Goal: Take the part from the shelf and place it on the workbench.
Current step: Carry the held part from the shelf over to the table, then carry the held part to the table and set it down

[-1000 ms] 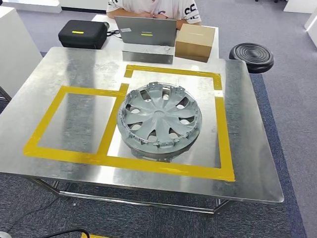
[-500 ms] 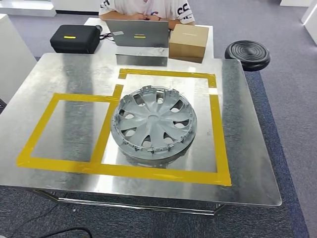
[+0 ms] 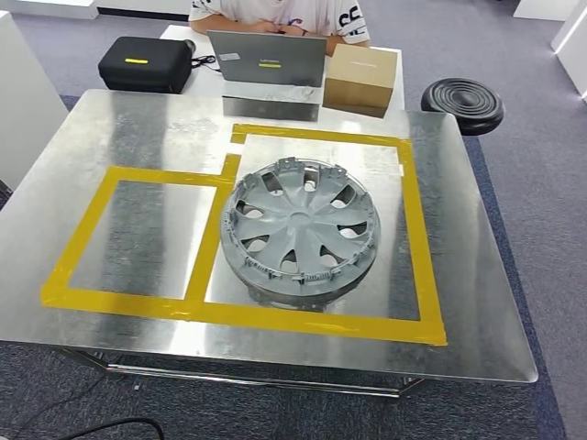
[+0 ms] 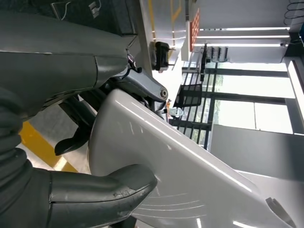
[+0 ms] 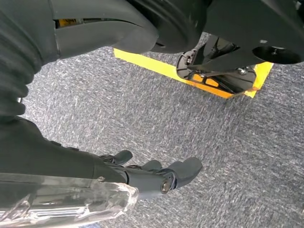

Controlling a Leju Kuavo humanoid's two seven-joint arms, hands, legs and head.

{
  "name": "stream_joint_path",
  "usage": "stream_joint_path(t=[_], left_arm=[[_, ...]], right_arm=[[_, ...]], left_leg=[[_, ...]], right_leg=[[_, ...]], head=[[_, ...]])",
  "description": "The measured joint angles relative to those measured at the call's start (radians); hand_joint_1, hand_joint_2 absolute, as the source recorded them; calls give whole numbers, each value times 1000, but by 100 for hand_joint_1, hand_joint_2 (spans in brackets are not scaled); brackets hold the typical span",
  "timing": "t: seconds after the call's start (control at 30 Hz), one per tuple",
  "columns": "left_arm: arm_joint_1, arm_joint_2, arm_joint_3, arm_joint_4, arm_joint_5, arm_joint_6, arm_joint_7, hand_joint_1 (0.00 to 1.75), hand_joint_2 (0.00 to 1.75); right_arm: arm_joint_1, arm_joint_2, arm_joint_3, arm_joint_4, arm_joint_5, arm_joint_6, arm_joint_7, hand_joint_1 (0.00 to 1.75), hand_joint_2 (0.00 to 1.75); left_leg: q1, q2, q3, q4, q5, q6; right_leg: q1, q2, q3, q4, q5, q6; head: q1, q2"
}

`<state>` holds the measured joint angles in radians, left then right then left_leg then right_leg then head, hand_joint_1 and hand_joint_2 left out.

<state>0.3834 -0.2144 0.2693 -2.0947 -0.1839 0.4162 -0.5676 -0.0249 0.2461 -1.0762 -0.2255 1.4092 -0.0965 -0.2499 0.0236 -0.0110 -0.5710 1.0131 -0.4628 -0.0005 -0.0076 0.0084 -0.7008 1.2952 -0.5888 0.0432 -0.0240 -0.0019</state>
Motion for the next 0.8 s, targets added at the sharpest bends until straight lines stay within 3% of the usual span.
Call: stream_joint_path(t=[0.03, 0.07, 0.17, 0.23, 0.3, 0.33, 0.37, 0.4, 0.43, 0.47, 0.53, 0.57, 0.7, 0.73, 0.8], left_arm=[[0, 0, 0, 0, 0, 0, 0, 168, 175], [0, -1, 2, 0, -2, 0, 1, 168, 175], [0, -5, 13, 0, -5, -1, 7, 168, 175], [-1, -6, 19, 0, -6, -11, 11, 168, 175], [-1, -7, 26, 0, -8, -25, 16, 168, 175], [0, -8, 30, 1, -10, -30, 19, 168, 175], [0, -8, 34, 1, -12, -35, 22, 168, 175], [0, -8, 37, 1, -14, -39, 24, 168, 175], [0, -8, 40, 1, -16, -43, 26, 168, 175], [0, -8, 41, 2, -18, -48, 27, 168, 175], [-2, -8, 44, 2, -22, -56, 30, 168, 175], [-2, -8, 45, 3, -23, -58, 32, 168, 175], [-4, -8, 63, 7, -27, -72, 46, 168, 175], [-5, -8, 67, 8, -29, -79, 53, 168, 175], [-6, -8, 79, 13, -30, -101, 70, 168, 175]], right_arm=[[0, 0, 0, 0, 0, 0, 0, 0, 175], [-1, 0, 0, 0, 0, 0, 0, 0, 175], [0, 2, 0, 0, 1, 3, 1, 0, 175], [0, 3, 0, 0, 1, 3, 1, 0, 175], [0, 3, 0, 0, 1, 3, 1, 0, 175], [0, 3, 0, 0, 2, 3, 1, 0, 175], [1, 3, 0, 0, 2, 4, 1, 0, 175], [2, 3, 0, 0, 3, 4, 1, 0, 175], [2, 3, 0, 0, 3, 4, 2, 0, 175], [2, 3, 0, 0, 4, 4, 2, 0, 175], [2, 3, 0, 0, 4, 4, 2, 0, 175], [2, 3, 0, 0, 4, 4, 2, 0, 175], [1, 3, 0, 0, 4, 4, 1, 0, 175], [0, 3, 0, 0, 4, 4, 1, 0, 175], [-2, 2, 0, 0, 5, 4, 1, 0, 175]], left_leg=[[0, 0, 0, 0, 0, 0], [-2, -1, 2, 1, -2, -3], [-5, -1, 5, 1, -7, -28], [-5, 0, -20, 53, -42, -39], [-6, 1, -81, 178, -104, -44], [-6, 1, -110, 235, -124, -45], [-6, 1, -126, 264, -125, -46], [-6, 1, -125, 257, -107, -46], [-6, 1, -103, 210, -73, -45], [-6, 2, -70, 142, -37, -43], [-7, 3, -15, 25, 4, -37], [-8, 3, -3, -2, 8, -32], [-6, 2, 1, -11, 6, -6], [-4, 3, 2, -13, 7, -1], [-4, 4, 2, -13, 6, 4]], right_leg=[[0, 0, 1, -3, 2, 0], [3, 0, 35, -69, 28, -4], [9, 0, 136, -269, 115, -28], [5, -1, 139, -277, 122, -39], [5, -2, 139, -278, 122, -44], [5, -2, 138, -278, 122, -45], [6, -2, 139, -278, 121, -45], [6, -2, 140, -278, 121, -46], [5, -1, 142, -278, 120, -45], [5, -1, 143, -278, 119, -43], [10, 1, 143, -273, 113, -34], [13, 1, 140, -272, 111, -29], [12, 1, 130, -257, 93, -9], [11, 0, 117, -222, 70, -4], [9, -1, 58, -94, 2, 4]], head=[[0, 0], [0, 0], [-2, 0], [-5, 0], [-7, 0], [-6, 0], [-7, 0], [-7, 0], [-7, 0], [-7, 0], [-6, 0], [-5, 0], [-1, 0], [1, 0], [6, 0]])
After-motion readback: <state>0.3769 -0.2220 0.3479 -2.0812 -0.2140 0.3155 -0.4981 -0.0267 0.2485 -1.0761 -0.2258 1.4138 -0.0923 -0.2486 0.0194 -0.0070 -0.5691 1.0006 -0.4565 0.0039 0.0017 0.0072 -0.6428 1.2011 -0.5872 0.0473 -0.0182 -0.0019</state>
